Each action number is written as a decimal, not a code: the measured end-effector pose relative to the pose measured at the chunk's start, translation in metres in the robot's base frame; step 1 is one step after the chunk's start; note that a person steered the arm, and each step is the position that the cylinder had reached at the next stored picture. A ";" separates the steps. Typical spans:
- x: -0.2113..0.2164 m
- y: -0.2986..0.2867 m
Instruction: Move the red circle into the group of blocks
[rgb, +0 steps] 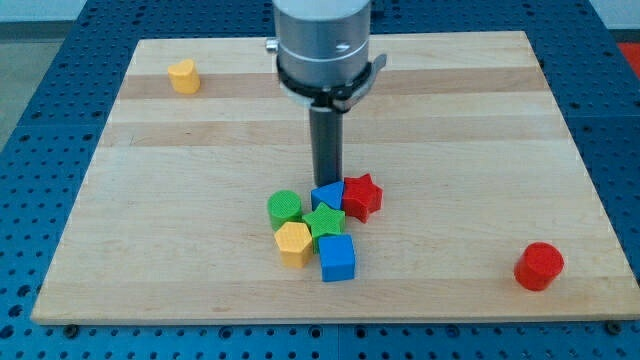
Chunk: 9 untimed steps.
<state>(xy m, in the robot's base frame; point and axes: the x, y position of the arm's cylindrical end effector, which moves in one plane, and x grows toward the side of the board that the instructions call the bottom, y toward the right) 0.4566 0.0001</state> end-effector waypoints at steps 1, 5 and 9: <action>-0.014 0.063; 0.126 0.265; 0.162 0.237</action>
<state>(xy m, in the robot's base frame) 0.6188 0.2370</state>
